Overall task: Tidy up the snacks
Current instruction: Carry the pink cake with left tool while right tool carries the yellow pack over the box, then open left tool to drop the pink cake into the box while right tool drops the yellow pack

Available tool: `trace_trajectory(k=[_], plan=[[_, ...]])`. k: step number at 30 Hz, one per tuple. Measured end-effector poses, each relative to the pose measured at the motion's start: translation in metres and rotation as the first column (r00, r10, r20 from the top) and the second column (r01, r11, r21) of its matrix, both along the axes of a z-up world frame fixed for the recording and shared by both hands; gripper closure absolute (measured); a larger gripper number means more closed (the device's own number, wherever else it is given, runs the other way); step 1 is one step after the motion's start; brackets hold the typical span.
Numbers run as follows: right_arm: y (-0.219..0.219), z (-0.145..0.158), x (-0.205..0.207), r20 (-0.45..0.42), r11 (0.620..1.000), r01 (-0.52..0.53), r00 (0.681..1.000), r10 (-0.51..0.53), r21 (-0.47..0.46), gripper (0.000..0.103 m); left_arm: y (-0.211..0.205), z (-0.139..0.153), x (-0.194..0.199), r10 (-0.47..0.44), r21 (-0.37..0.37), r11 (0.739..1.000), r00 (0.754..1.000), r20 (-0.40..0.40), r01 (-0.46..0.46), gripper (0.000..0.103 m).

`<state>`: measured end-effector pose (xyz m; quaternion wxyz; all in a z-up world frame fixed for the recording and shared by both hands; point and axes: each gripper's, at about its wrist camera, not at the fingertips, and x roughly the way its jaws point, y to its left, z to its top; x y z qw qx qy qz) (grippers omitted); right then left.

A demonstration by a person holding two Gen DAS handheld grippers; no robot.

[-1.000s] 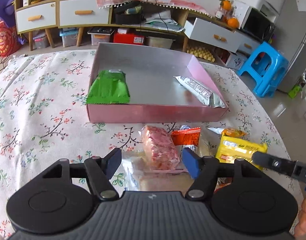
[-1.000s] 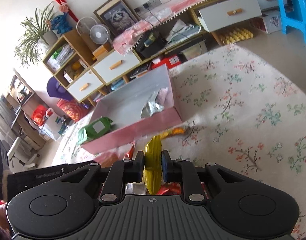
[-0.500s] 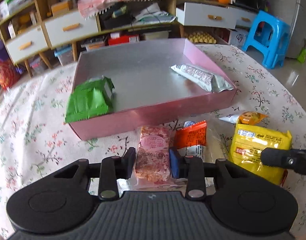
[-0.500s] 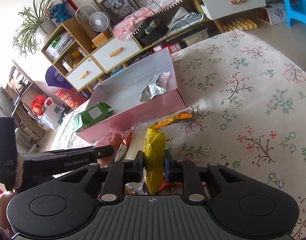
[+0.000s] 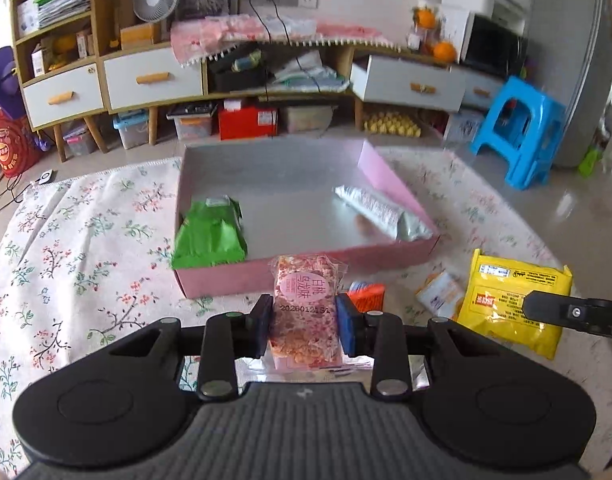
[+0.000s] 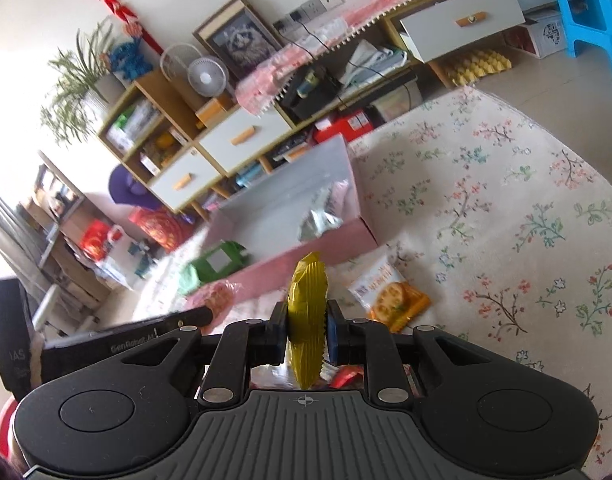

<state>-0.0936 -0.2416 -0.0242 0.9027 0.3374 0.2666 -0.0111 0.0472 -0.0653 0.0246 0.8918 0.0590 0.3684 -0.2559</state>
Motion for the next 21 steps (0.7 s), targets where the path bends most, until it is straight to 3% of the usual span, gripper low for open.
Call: trace_trajectory(k=[4,12,21], plan=[[0.004,0.008,0.011,0.016,0.999,0.005,1.0,-0.005,-0.053,0.084,-0.002,0.009,0.009,0.017,-0.047,0.999,1.0,0.012,-0.016,0.073],[0.006,0.019,0.075,0.029,0.997,-0.033,0.999,0.035,-0.068,0.084,-0.021,0.009,0.051,0.049,-0.039,0.998,0.999,-0.002,-0.05,0.072],[0.009,0.011,0.142,-0.036,0.984,-0.039,0.999,0.033,-0.176,0.084,-0.036,-0.011,0.075,0.091,0.04,0.995,0.995,0.036,-0.092,0.072]])
